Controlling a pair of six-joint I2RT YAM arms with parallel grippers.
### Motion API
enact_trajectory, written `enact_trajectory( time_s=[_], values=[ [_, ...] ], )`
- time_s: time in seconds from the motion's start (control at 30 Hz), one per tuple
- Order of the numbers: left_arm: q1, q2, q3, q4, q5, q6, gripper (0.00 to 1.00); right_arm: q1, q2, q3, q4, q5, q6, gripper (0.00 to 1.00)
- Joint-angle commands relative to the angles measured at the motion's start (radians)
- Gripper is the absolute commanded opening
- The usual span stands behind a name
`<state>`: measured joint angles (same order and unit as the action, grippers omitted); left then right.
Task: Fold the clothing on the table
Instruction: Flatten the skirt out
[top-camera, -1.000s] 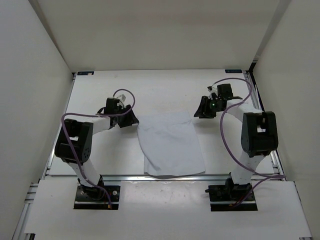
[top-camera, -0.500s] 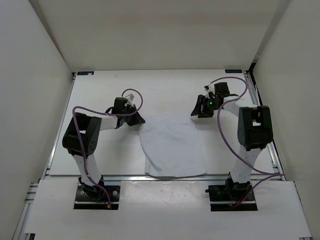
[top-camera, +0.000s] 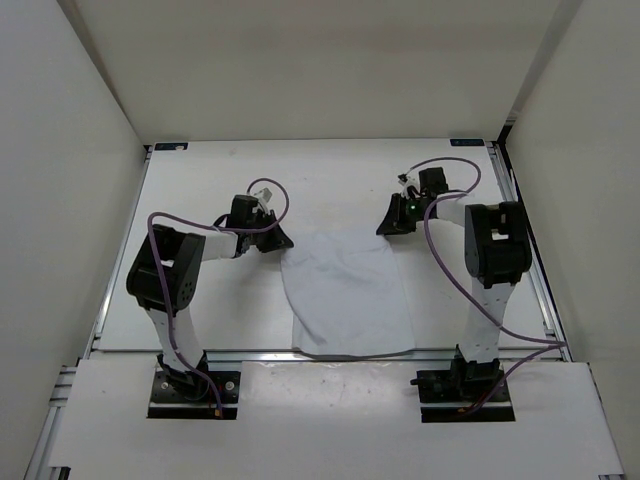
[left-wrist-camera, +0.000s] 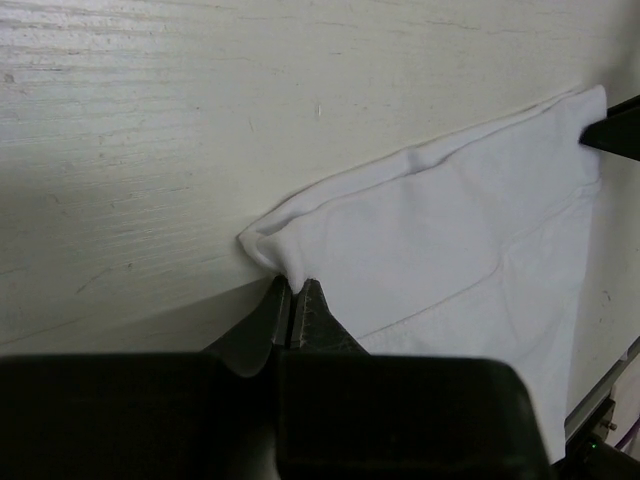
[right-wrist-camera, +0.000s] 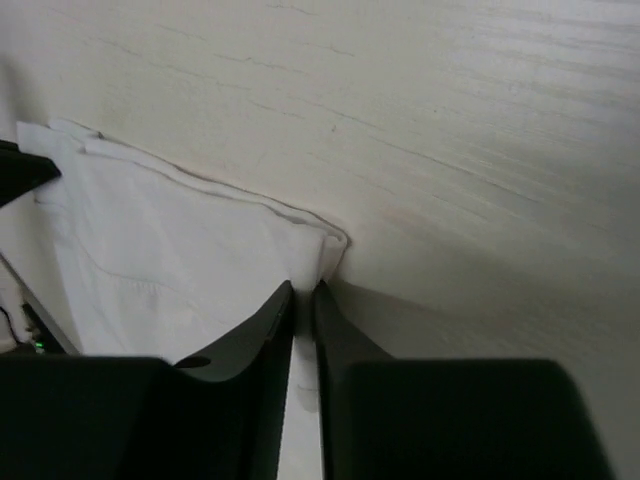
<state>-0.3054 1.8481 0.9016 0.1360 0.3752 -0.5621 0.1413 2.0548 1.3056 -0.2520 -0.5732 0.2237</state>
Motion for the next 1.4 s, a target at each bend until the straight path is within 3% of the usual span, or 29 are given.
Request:
enact_trajectory(
  time_s=[0.0, 0.1, 0.2, 0.3, 0.37, 0.53, 0.63, 0.7, 0.8, 0.93, 1.1, 1.23, 1.3, 1.37],
  values=[
    [-0.011, 0.031, 0.023, -0.029, 0.016, 0.002, 0.00, 0.009, 0.050, 0.000, 0.109, -0.117, 0.072, 0.15],
    [-0.009, 0.046, 0.049, -0.067, 0.060, 0.010, 0.00, 0.024, 0.064, 0.009, 0.120, -0.212, 0.111, 0.00],
    [0.011, 0.034, 0.082, -0.133, 0.131, 0.024, 0.00, 0.044, -0.008, -0.021, 0.089, -0.192, 0.083, 0.00],
    [0.026, -0.059, 0.088, -0.170, 0.171, 0.033, 0.00, 0.055, -0.181, -0.051, 0.039, -0.124, 0.034, 0.00],
    [0.051, -0.122, 0.132, -0.177, 0.201, 0.012, 0.00, 0.060, -0.278, 0.013, -0.041, -0.059, -0.001, 0.00],
    [0.129, -0.194, 0.463, -0.294, 0.275, -0.019, 0.00, 0.005, -0.366, 0.303, -0.188, 0.105, -0.018, 0.00],
    [0.183, -0.226, 0.536, -0.224, 0.366, -0.103, 0.00, -0.014, -0.406, 0.412, -0.208, 0.151, -0.024, 0.00],
    [0.200, -0.237, 0.517, -0.171, 0.412, -0.150, 0.00, -0.012, -0.407, 0.452, -0.233, 0.132, -0.040, 0.00],
    [0.192, -0.272, 0.475, -0.188, 0.428, -0.127, 0.00, 0.035, -0.412, 0.508, -0.343, 0.340, -0.037, 0.00],
    [0.190, -0.341, 0.352, -0.004, 0.566, -0.235, 0.00, 0.037, -0.508, 0.402, -0.296, 0.159, -0.037, 0.00],
    [0.201, -0.486, 0.269, 0.117, 0.678, -0.358, 0.00, 0.148, -0.712, 0.319, -0.348, 0.196, -0.125, 0.00],
    [0.196, -0.555, 0.241, 0.311, 0.728, -0.527, 0.00, 0.184, -0.847, 0.227, -0.343, 0.211, -0.098, 0.00],
    [0.199, -0.553, 0.246, 0.338, 0.729, -0.555, 0.00, 0.143, -0.866, 0.198, -0.314, 0.178, -0.081, 0.00],
    [0.206, -0.515, 0.275, 0.190, 0.673, -0.445, 0.00, 0.038, -0.837, 0.163, -0.291, 0.087, -0.066, 0.00]
  ],
)
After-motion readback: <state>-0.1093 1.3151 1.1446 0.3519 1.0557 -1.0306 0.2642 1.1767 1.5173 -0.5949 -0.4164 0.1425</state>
